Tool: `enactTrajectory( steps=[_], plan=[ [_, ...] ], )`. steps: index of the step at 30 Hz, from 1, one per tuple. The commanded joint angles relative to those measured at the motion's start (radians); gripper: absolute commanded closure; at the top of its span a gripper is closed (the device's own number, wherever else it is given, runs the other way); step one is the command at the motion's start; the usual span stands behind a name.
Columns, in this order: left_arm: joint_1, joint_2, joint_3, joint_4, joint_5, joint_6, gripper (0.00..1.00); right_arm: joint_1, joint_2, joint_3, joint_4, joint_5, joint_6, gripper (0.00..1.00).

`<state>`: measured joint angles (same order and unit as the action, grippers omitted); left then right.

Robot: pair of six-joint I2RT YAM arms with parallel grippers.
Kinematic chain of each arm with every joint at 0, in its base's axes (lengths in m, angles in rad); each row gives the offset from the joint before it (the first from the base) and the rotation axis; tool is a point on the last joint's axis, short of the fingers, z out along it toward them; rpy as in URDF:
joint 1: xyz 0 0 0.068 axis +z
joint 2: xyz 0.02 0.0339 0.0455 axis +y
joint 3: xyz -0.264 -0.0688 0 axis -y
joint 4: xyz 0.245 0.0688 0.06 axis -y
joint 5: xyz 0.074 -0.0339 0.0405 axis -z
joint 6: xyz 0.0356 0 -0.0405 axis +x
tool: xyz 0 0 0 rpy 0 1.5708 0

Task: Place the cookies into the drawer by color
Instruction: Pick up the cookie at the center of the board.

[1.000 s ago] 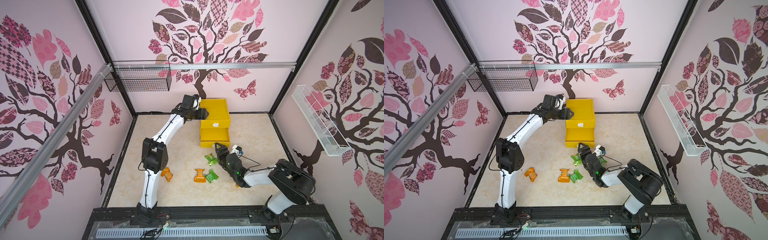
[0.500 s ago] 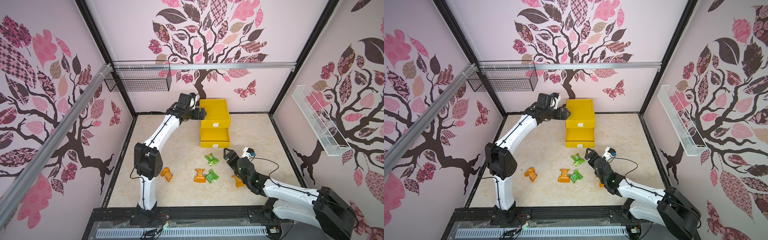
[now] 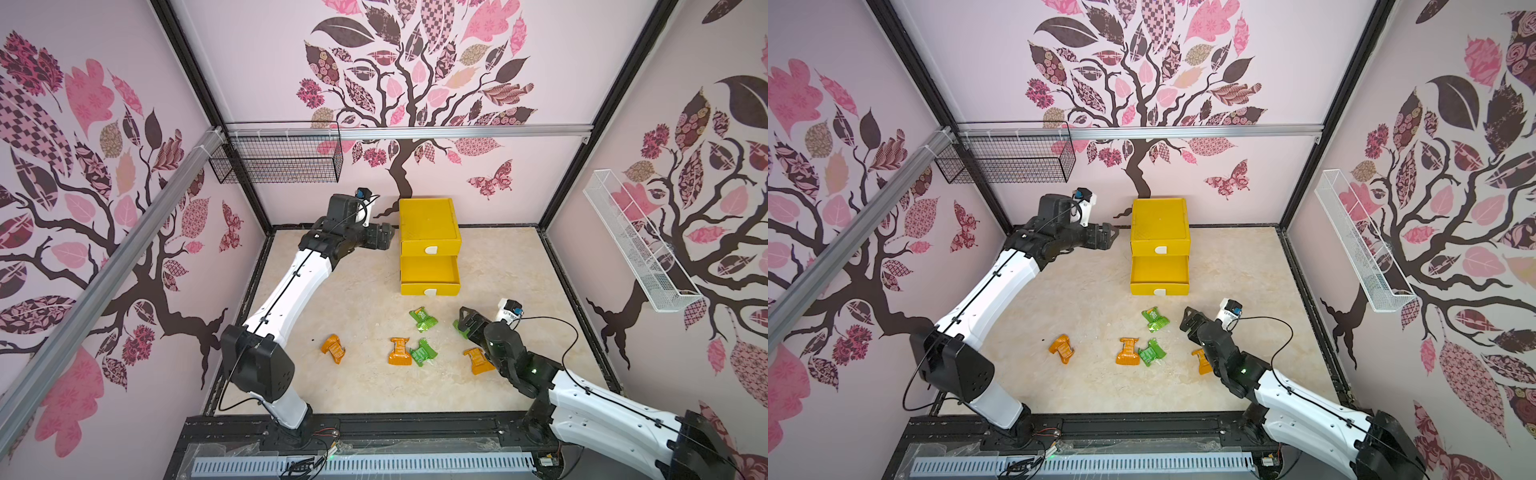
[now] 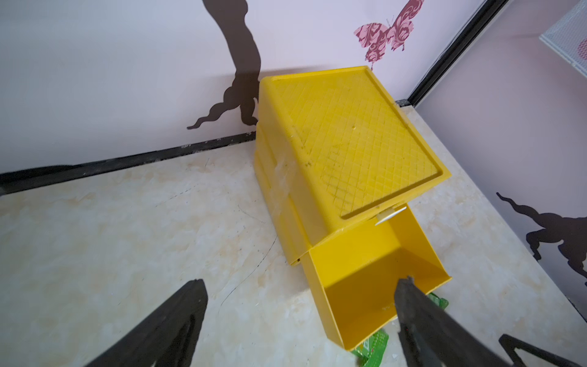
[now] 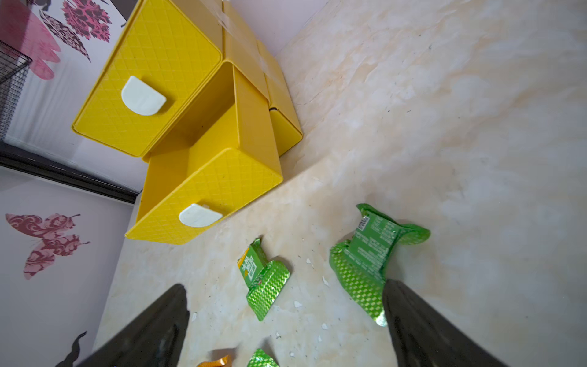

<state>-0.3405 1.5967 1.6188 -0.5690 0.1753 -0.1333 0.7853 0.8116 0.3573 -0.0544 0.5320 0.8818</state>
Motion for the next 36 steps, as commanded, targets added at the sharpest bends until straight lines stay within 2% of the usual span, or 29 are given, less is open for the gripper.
enactTrajectory(
  steps=[1,6,12,19,23,26,29,36],
  plan=[
    [0.037,-0.108,-0.091,0.048,-0.018,0.026,0.03,0.002,-0.047,0.030,-0.124,0.042,-0.072,0.01],
    [0.058,-0.247,-0.233,0.024,-0.056,0.064,0.03,-0.017,-0.122,0.013,-0.197,0.080,-0.111,0.01],
    [0.097,-0.358,-0.393,0.042,-0.045,0.111,0.03,-0.076,-0.160,0.004,-0.242,0.045,-0.149,0.01],
    [0.146,-0.439,-0.525,0.073,0.087,0.158,0.03,-0.137,-0.117,0.021,-0.278,-0.011,-0.161,0.01],
    [0.160,-0.475,-0.587,0.094,0.181,0.186,0.03,-0.140,-0.045,0.039,-0.260,-0.016,-0.170,0.02],
    [0.195,-0.494,-0.625,0.129,0.226,0.162,0.03,-0.140,0.051,0.066,-0.245,-0.019,-0.166,0.03],
    [0.223,-0.511,-0.656,0.158,0.249,0.135,0.03,-0.140,0.154,0.105,-0.222,-0.021,-0.165,0.04],
    [0.225,-0.531,-0.697,0.187,0.290,0.150,0.03,-0.143,0.393,0.173,-0.108,0.019,-0.174,0.05]
  ],
)
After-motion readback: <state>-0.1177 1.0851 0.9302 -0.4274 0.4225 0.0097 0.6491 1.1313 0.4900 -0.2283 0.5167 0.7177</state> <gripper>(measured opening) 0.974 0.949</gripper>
